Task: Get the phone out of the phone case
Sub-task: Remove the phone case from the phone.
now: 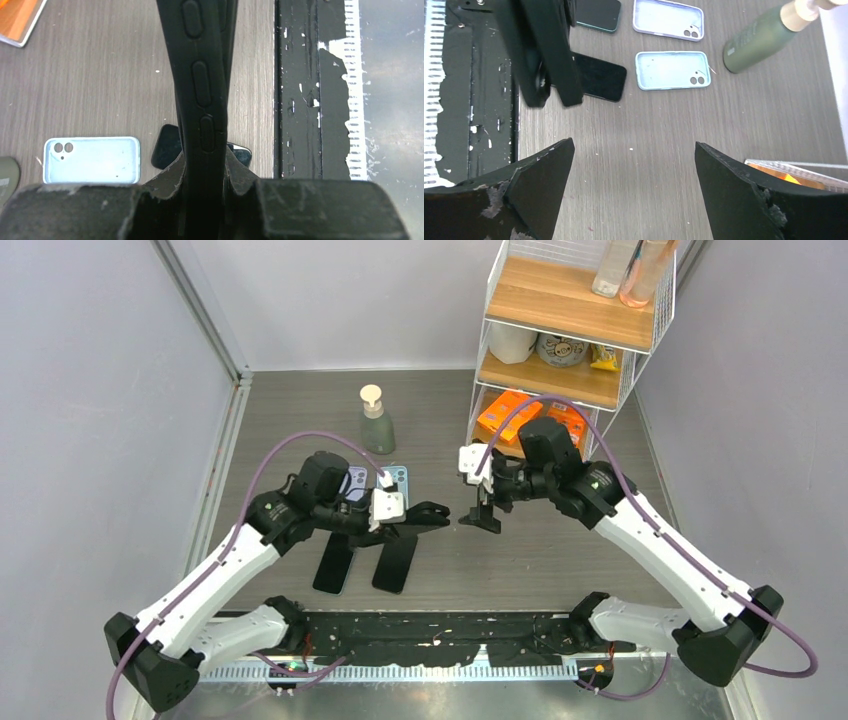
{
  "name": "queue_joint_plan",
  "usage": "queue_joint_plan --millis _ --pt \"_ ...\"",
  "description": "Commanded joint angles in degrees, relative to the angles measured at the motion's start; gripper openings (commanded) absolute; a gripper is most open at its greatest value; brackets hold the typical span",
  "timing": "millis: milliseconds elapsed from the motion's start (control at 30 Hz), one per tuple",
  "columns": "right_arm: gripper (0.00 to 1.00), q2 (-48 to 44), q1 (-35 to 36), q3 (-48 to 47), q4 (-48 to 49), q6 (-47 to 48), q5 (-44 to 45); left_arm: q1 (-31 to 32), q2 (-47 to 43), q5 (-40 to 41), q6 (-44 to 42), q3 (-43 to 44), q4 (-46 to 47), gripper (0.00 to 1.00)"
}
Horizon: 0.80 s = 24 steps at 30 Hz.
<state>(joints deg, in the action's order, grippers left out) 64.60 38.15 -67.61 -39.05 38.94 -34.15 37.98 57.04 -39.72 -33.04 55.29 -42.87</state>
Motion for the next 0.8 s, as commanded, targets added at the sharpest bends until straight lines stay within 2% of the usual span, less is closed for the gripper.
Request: queue_joint_plan --millis 0,167,300,500,700,767 --pt "0.96 -5.4 -0.2 1.9 4.3 -0.7 4.4 -2.0 -3.7 -0.2 4.4 0.5 6.9 0.0" --pt "0.95 -9.4 -0.3 4.7 6.3 -2.8 4.6 -3.9 -5.3 1.6 7.1 0.6 8.6 0.0" --pt "0.96 -10.3 -0.2 3.2 4.6 -4.9 -0.4 -4.8 -5.8 2.1 8.9 0.7 10.1 0.0" --pt "0.95 -6.1 -0.3 -3.5 0.9 -5.1 -12.0 -5.0 -5.5 1.8 10.5 1.2 10.5 0.0" --pt "1.0 -1.5 -0.2 -8.2 0.9 -5.9 -16.9 -4.9 -5.2 0.3 10.8 1.1 10.8 0.0" --pt "0.95 -0.8 -0.2 -8.7 1.7 -6.5 -18.4 -4.9 -4.9 0.1 10.8 1.1 10.9 0.0"
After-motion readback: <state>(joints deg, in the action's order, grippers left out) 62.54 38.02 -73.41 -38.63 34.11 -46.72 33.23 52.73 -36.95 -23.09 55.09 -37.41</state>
